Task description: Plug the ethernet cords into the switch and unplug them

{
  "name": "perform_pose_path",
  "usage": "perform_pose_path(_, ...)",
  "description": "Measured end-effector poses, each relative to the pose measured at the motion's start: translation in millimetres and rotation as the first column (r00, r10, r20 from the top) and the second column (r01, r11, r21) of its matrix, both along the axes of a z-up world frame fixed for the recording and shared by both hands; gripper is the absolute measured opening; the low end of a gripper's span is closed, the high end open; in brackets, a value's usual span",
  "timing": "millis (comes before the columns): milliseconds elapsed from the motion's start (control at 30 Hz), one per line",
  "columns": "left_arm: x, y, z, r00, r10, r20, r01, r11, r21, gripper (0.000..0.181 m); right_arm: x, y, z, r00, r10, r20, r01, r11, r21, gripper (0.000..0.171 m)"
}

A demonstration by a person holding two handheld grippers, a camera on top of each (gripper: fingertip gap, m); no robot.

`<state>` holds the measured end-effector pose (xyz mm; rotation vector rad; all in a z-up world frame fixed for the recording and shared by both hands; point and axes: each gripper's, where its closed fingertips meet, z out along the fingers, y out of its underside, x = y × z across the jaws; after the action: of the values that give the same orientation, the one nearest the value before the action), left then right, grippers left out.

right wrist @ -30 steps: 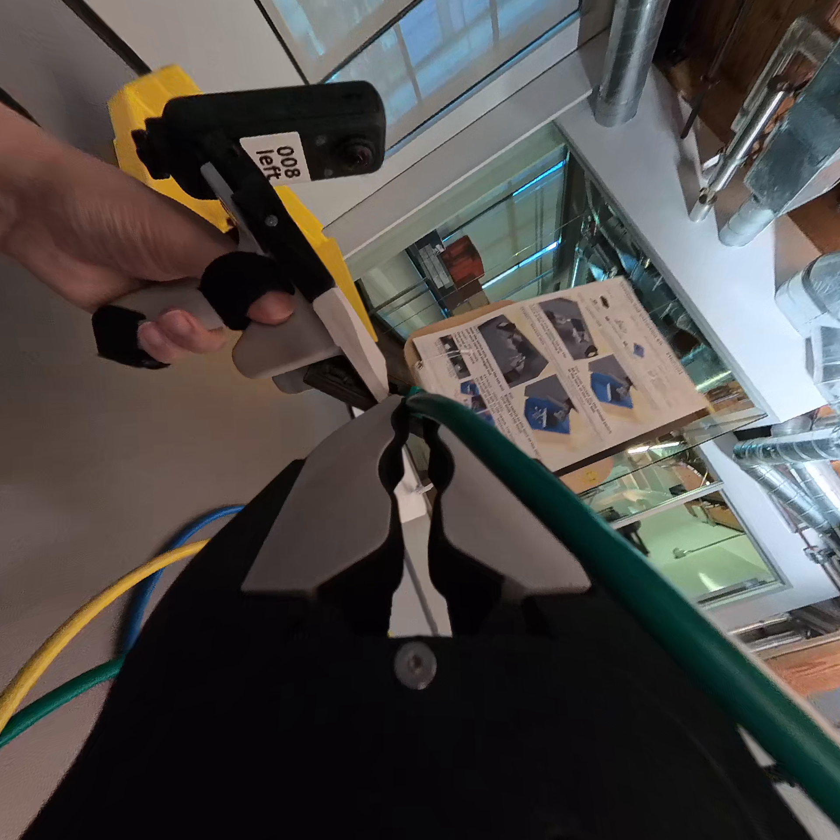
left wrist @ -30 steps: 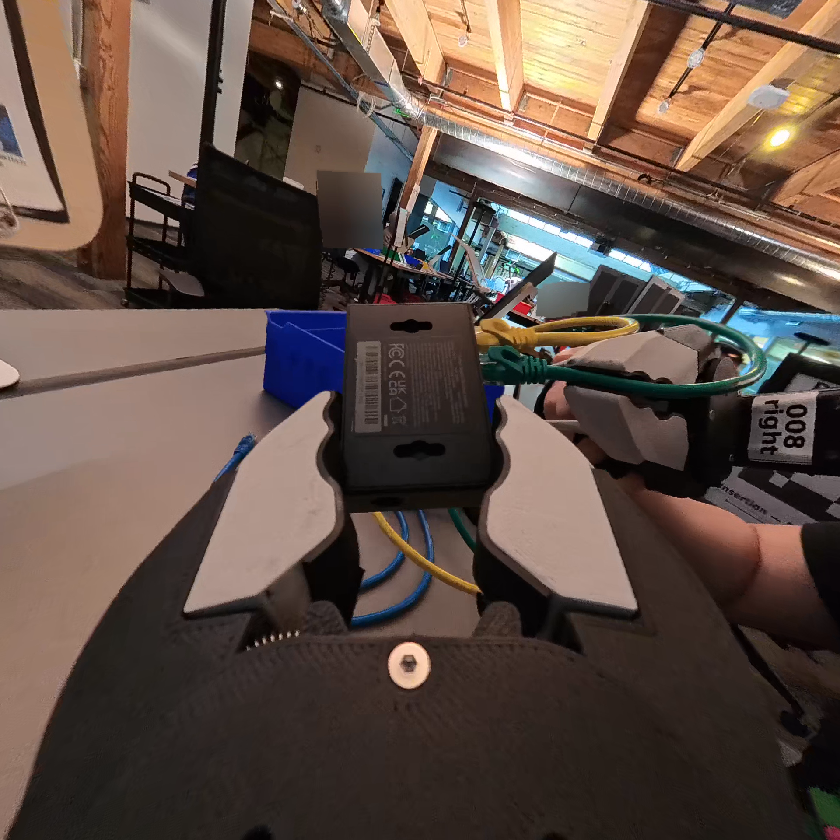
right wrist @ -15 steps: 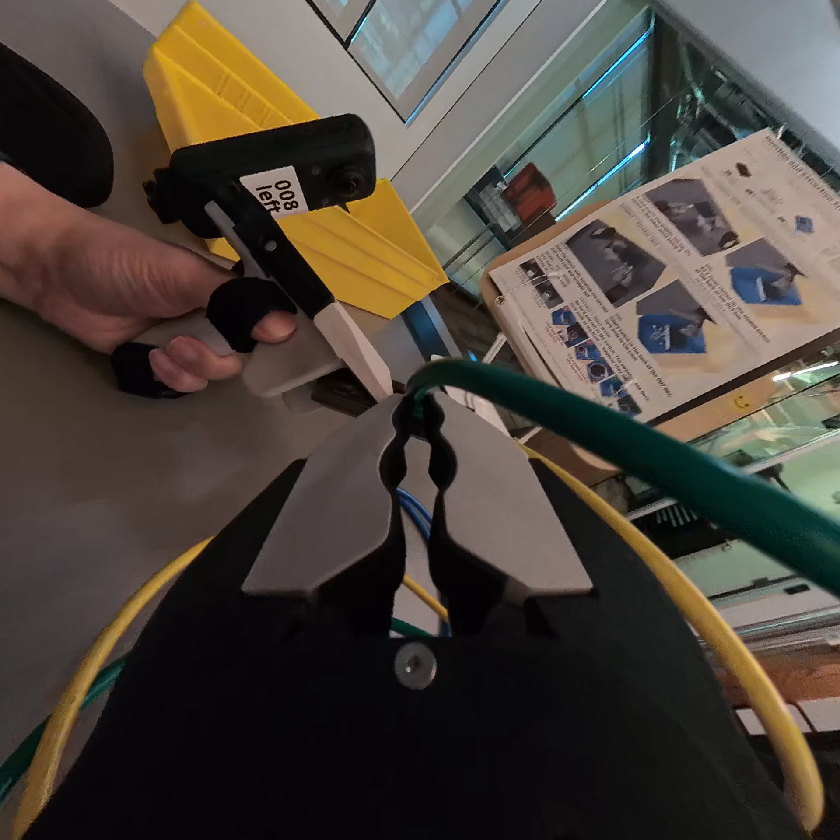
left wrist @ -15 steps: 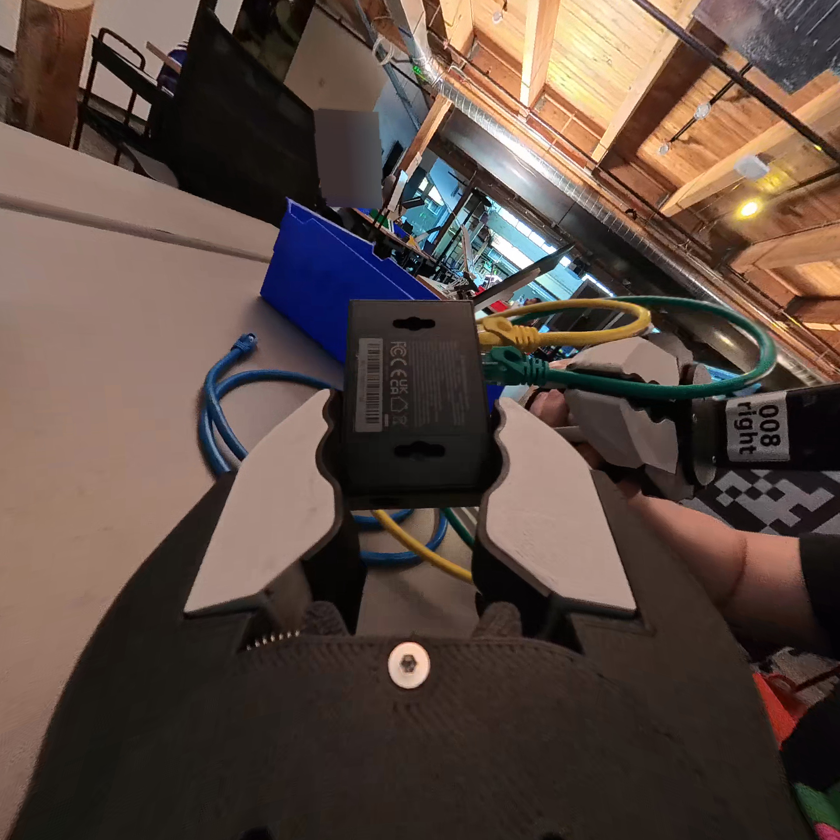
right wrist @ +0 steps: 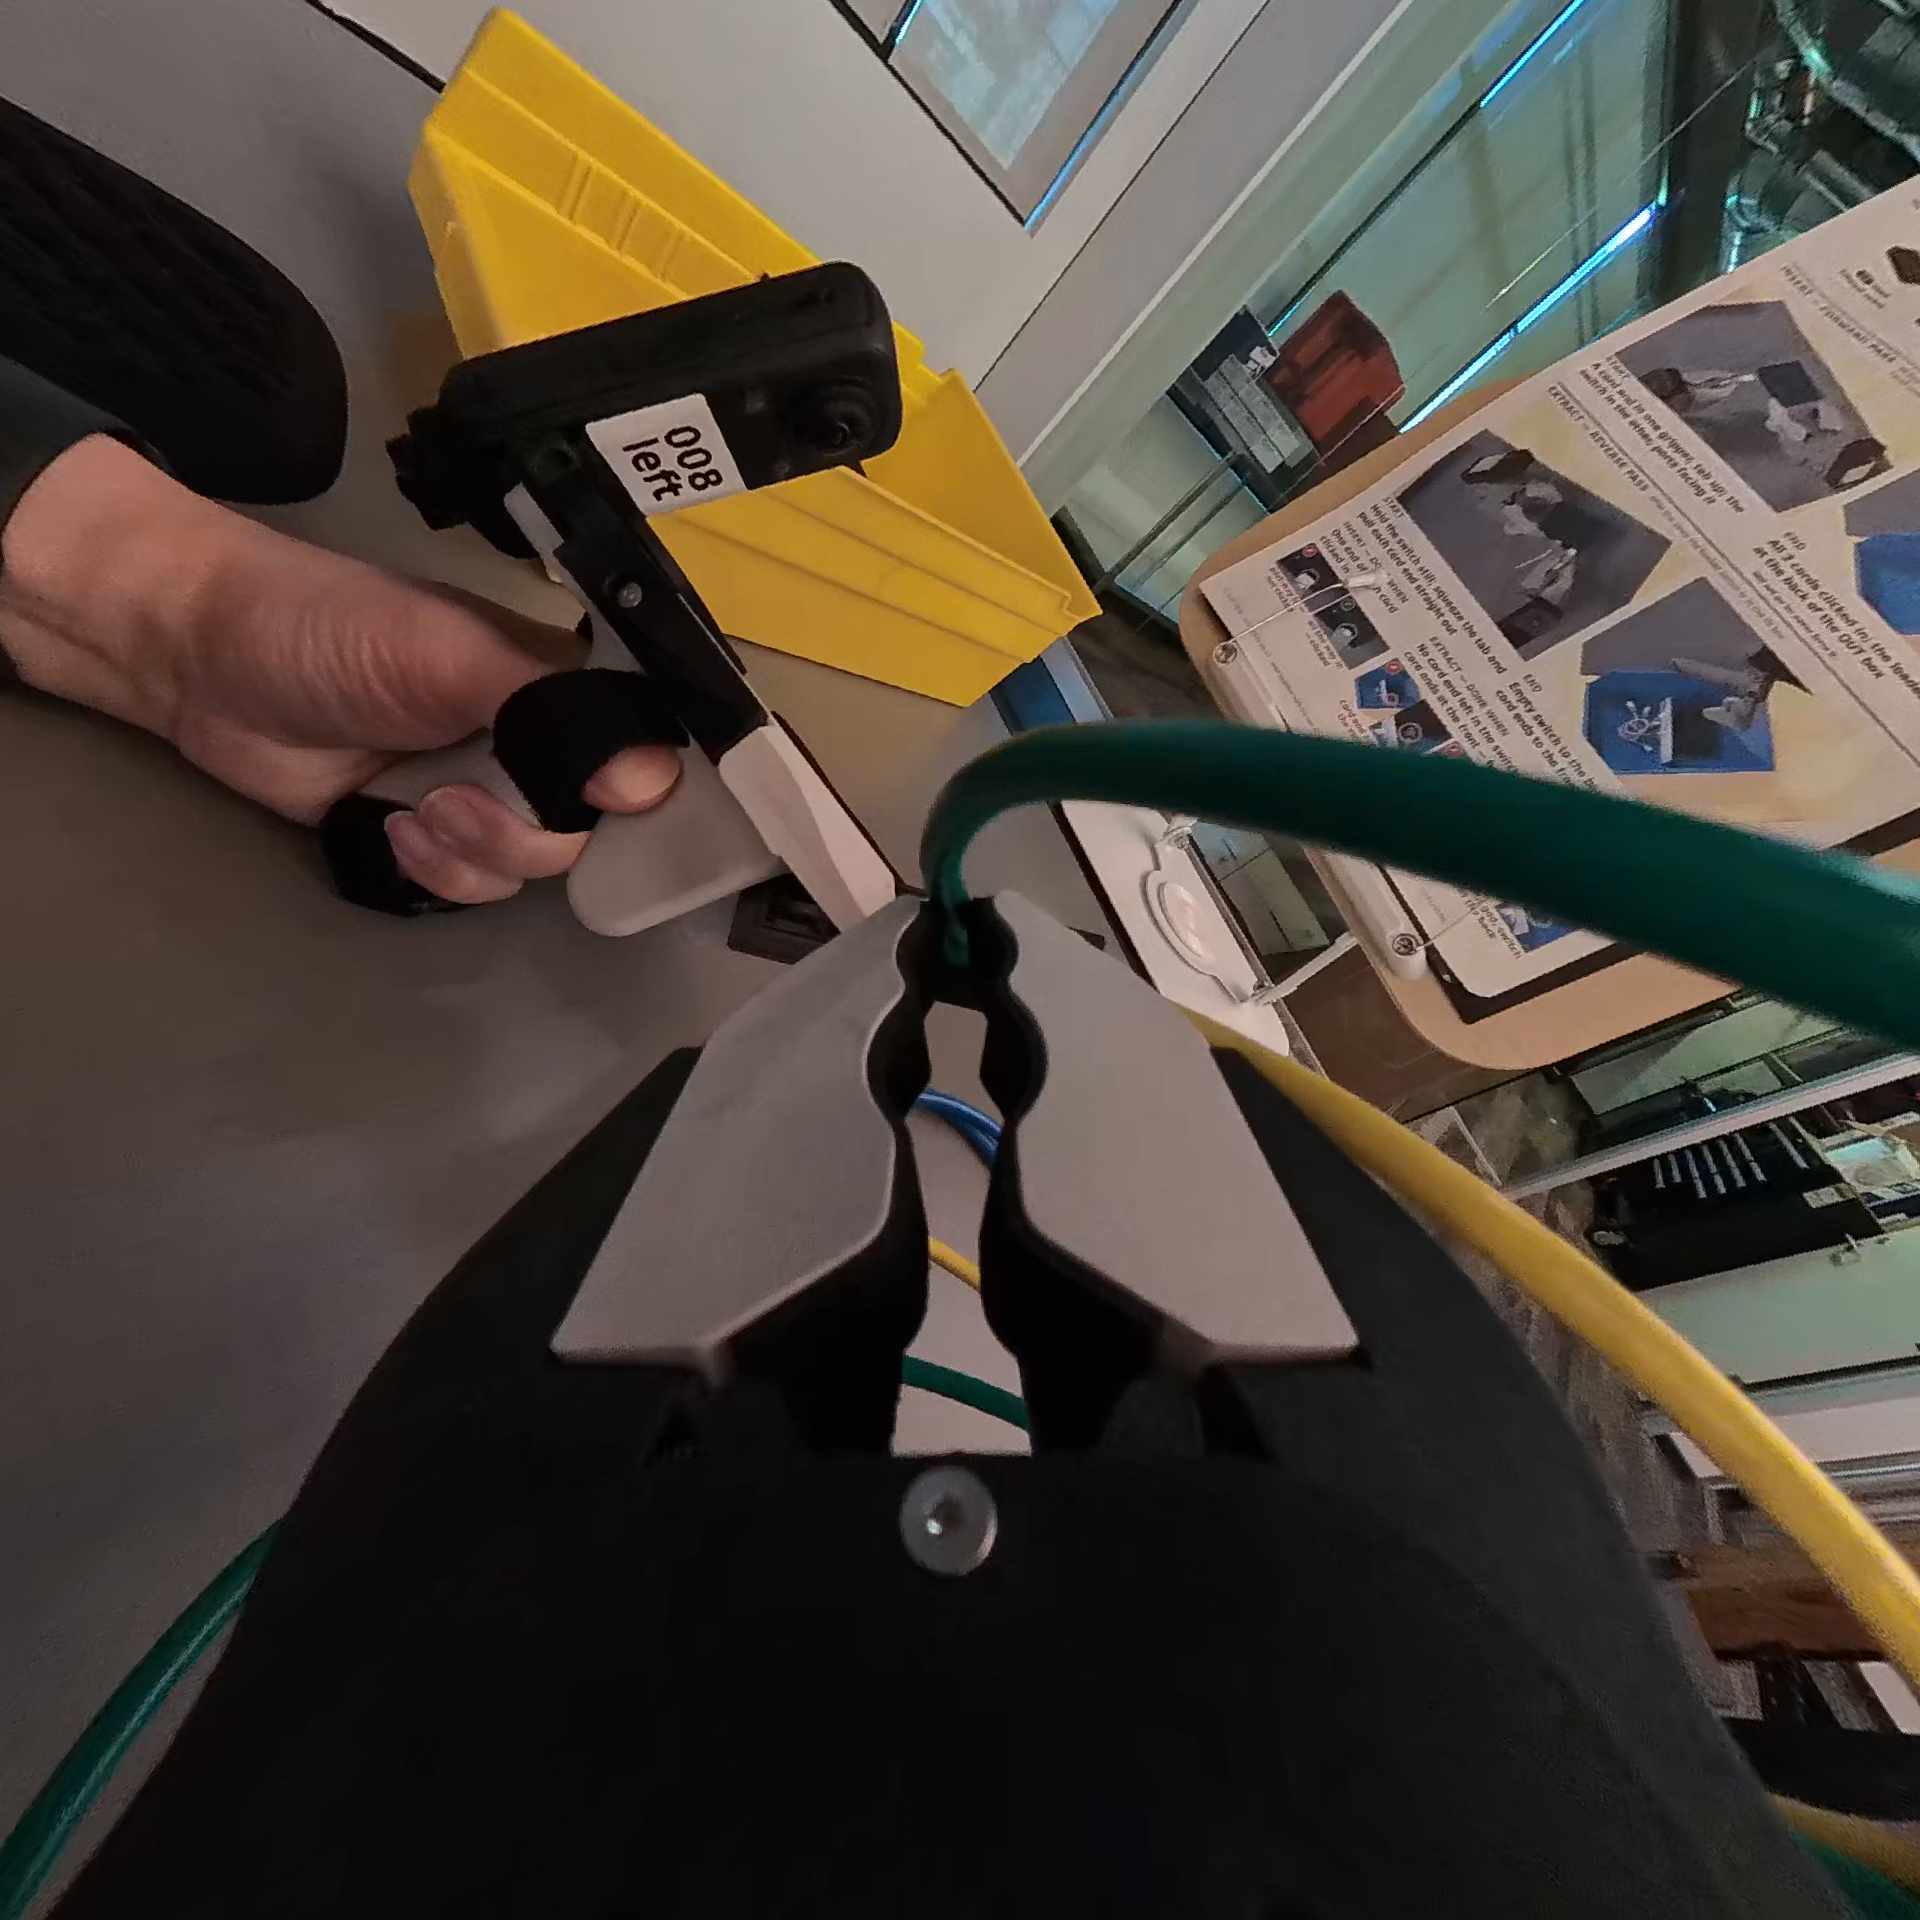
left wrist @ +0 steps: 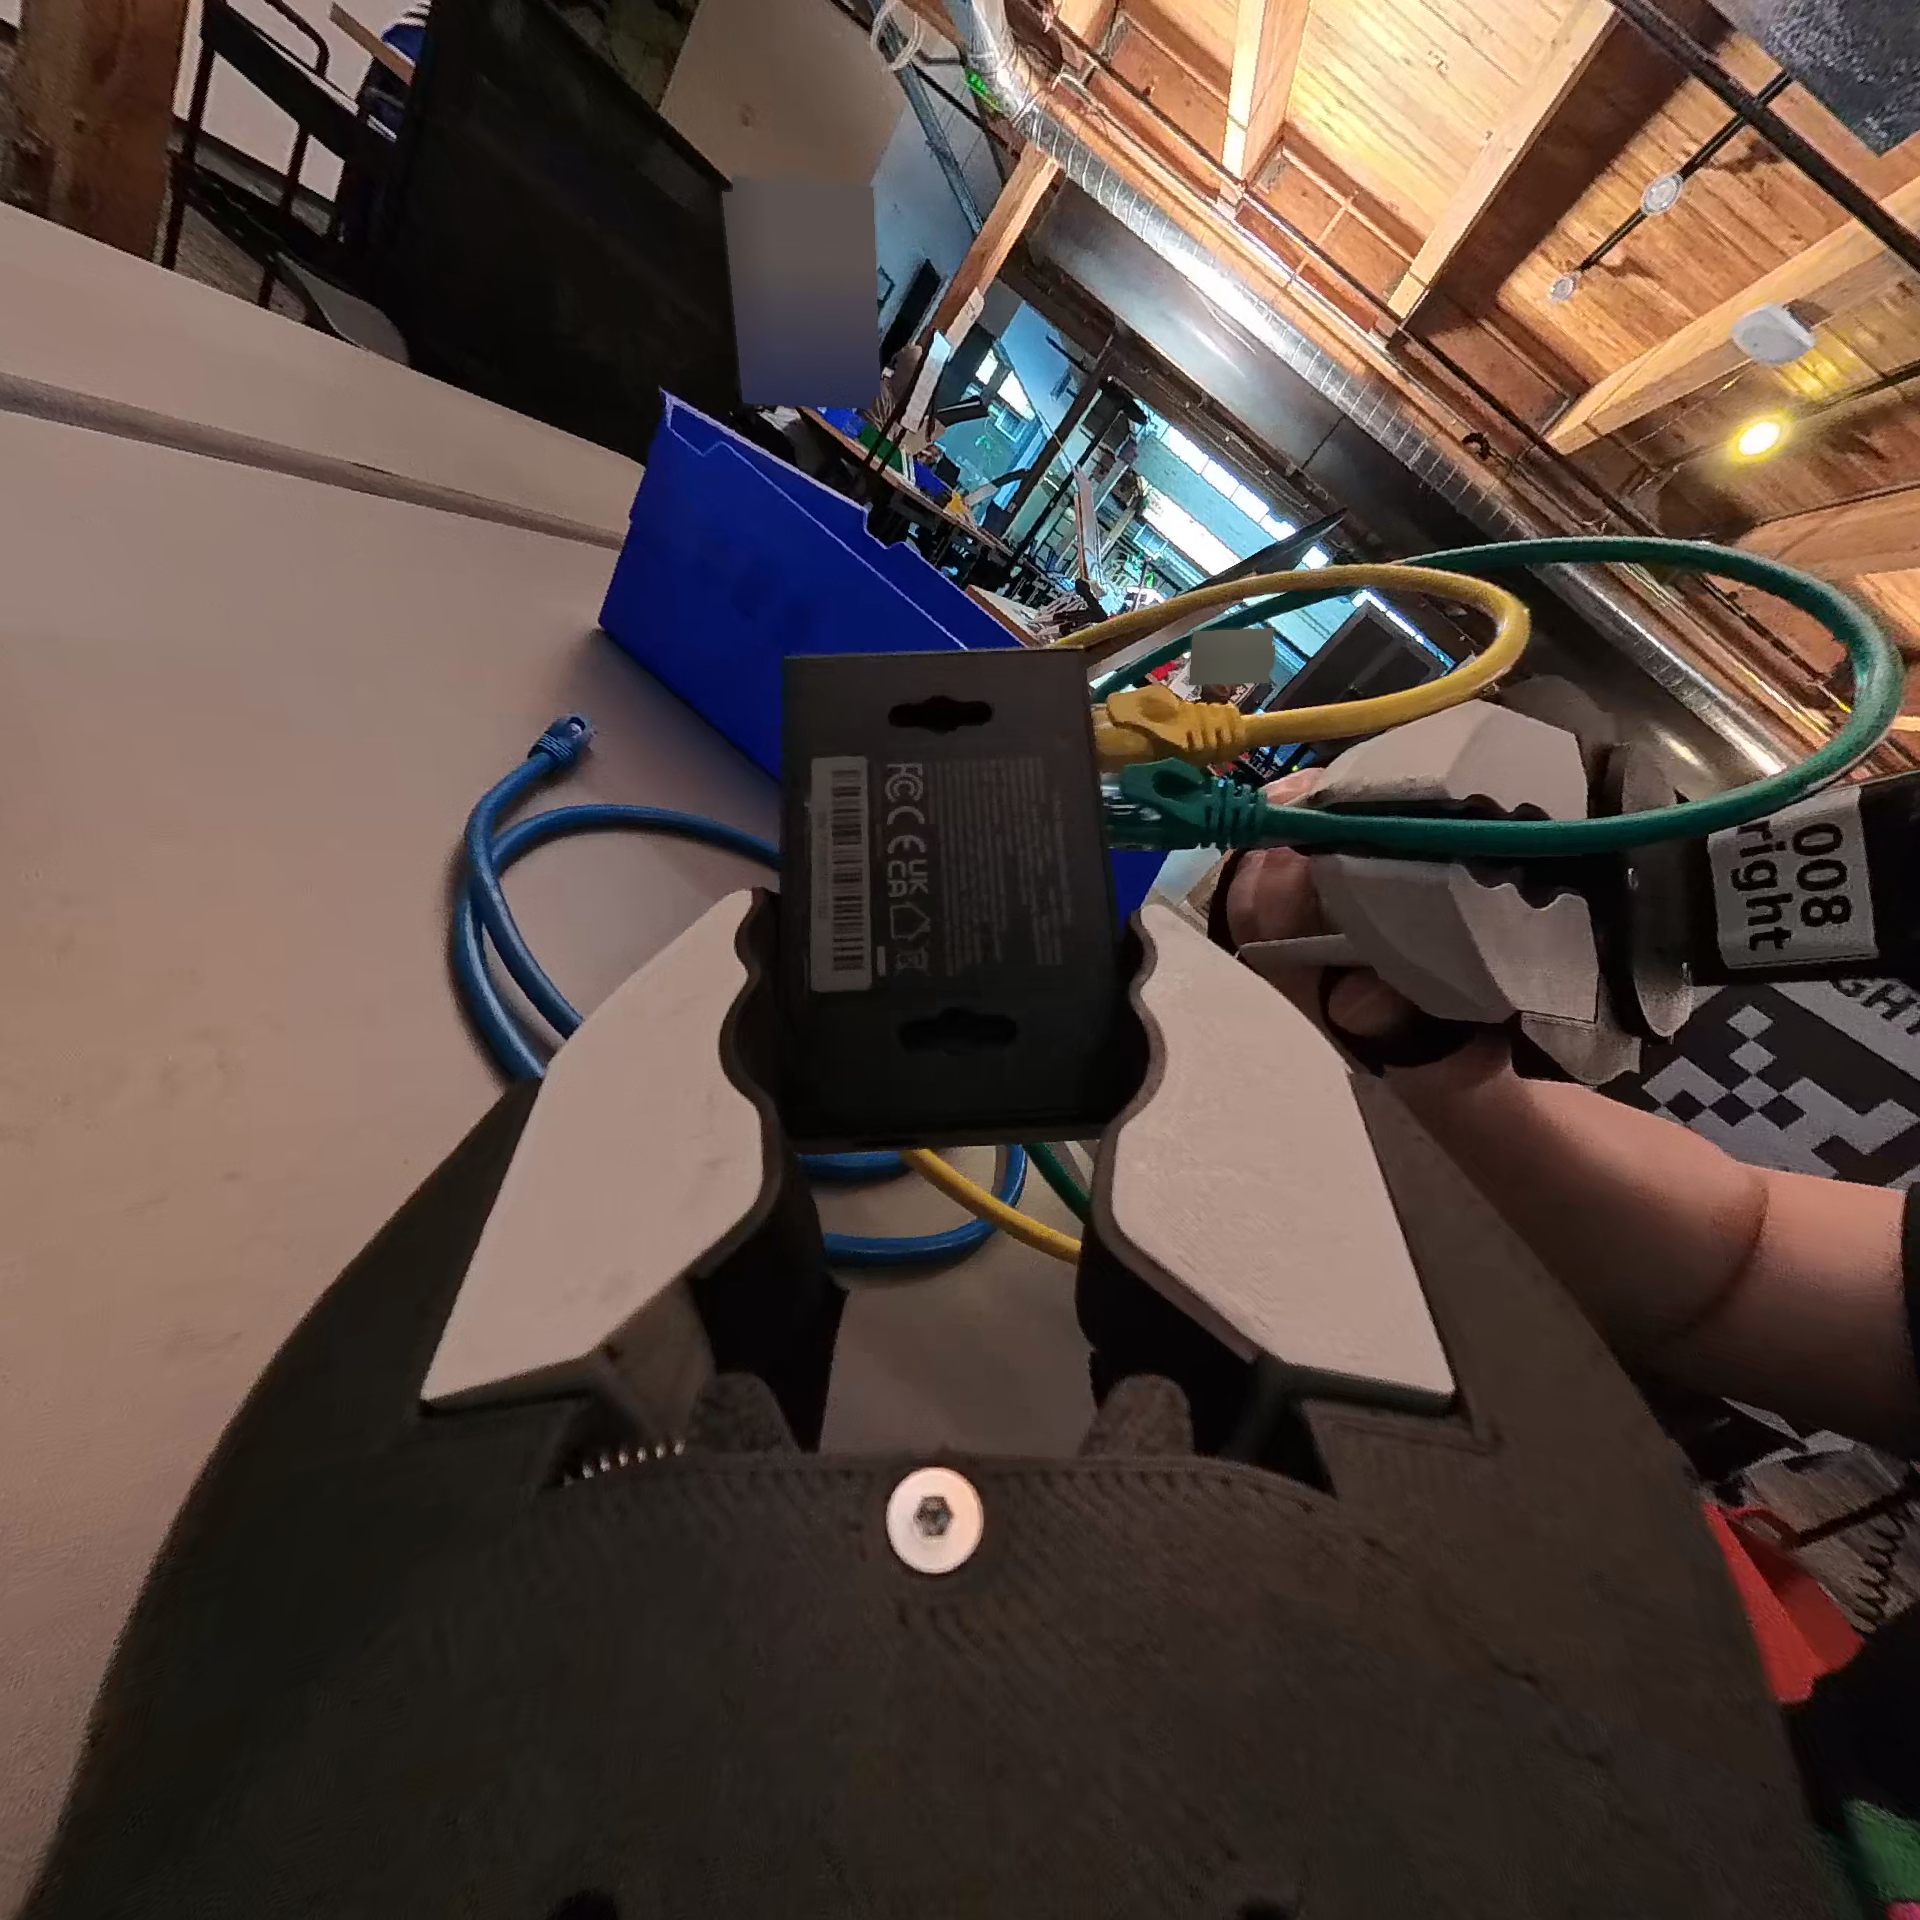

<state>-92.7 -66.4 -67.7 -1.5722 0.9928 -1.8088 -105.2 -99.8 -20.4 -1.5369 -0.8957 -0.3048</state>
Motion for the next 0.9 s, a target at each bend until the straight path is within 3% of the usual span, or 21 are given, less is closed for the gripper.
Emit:
perform_pose_path(467, -1, 2, 1, 1.000, 0.017, 0.002, -0.017, 1.000, -0.017, 0.061, 3, 2, -1, 0.999, -0.014, -0.033, 0.015, 1.000, 0.006, 0.008)
perform_pose_path(633, -3, 15, 11, 0.991, 0.126, 0.043, -0.127, 0.992, 0.007, 0.060, 17, 12, -6, 0.974, -0.181, -0.136, 0.184, 0.983, 0.009, 0.005)
perform_pose_path(767, 1, -9, 28, 0.990, 0.092, 0.105, -0.109, 0.979, 0.171, 0.062, 7, 18, -37, 0.947, -0.257, -0.195, 0.237, 0.964, -0.123, 0.001)
perform_pose_path(900, -4, 3, 30, 0.985, 0.126, 0.122, -0.138, 0.985, 0.101, 0.061, 7, 17, -40, 0.917, -0.320, -0.239, 0.302, 0.947, -0.109, 0.007)
